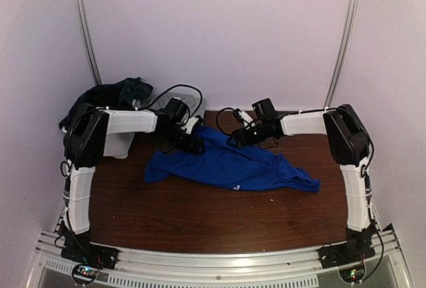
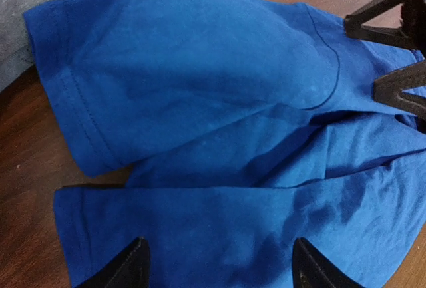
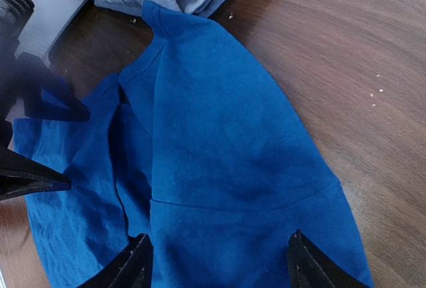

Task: Fold and stack the mixed laundry pile
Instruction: Flatten out the crumpled T-shirt at the center of the board.

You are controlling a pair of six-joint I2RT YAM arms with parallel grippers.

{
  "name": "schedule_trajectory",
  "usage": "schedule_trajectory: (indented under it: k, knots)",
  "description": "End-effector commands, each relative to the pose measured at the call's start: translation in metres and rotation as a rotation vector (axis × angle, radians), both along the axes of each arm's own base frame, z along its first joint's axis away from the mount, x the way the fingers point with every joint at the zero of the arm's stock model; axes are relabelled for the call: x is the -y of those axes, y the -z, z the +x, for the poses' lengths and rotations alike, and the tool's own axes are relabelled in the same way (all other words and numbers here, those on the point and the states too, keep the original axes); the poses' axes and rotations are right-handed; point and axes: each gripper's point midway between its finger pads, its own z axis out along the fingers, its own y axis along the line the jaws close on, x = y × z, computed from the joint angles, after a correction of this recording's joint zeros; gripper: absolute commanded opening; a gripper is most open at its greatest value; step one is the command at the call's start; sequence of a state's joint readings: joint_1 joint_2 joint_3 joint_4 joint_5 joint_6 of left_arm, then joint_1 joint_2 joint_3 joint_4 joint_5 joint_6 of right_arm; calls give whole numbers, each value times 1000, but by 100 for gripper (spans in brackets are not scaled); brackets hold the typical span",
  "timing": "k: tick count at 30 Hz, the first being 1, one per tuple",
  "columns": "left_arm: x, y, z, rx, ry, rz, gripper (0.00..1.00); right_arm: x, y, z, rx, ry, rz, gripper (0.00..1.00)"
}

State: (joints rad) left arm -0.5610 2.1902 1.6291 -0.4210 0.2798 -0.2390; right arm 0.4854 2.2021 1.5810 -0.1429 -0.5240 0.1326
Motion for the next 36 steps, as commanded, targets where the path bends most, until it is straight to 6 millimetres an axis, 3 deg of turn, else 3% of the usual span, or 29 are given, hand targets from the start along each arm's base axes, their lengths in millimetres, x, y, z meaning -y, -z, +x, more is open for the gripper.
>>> schedule_trajectory:
  k: [1,3,6,10,13,18,20,23,24,26,27,31,32,36]
  knots:
    - [11,1,-7,1,58,-7,71,-15,7,-1,-10,-39,-26,68]
    - [10,2,-15,-14,72,4,54,-14,16,0,-25,-34,-44,59]
    - [5,-5,-22,-4,66,8,27,-6,23,0,-25,-3,-76,37]
    - [-2,-18,-30,20,66,12,0,7,17,1,-19,38,-88,11]
    - [-8,-34,-37,46,67,5,0,21,9,1,-15,77,-88,0]
    - [-26,-52,-61,80,55,-3,0,52,-2,-2,-11,152,-91,0]
    - [-37,-46,-78,66,47,10,0,66,-7,-4,-19,184,-77,0]
    - [-52,-51,-86,94,5,21,0,73,-12,-17,-26,184,-39,0]
    - [-60,-49,-82,101,-39,32,8,73,-12,-21,-31,178,-37,0]
    - [-66,-55,-68,116,-105,-1,45,72,-9,-28,-47,159,-31,0]
    - [-66,-58,-60,120,-126,-24,53,72,-8,-30,-52,153,-29,0]
    - [-52,-63,-19,151,-139,-18,64,72,-9,-32,-55,147,-23,0]
    - [-46,-51,-9,135,-132,4,64,72,-9,-32,-54,149,-24,0]
    - [-25,-35,20,121,-97,12,69,74,-13,-32,-48,162,-21,0]
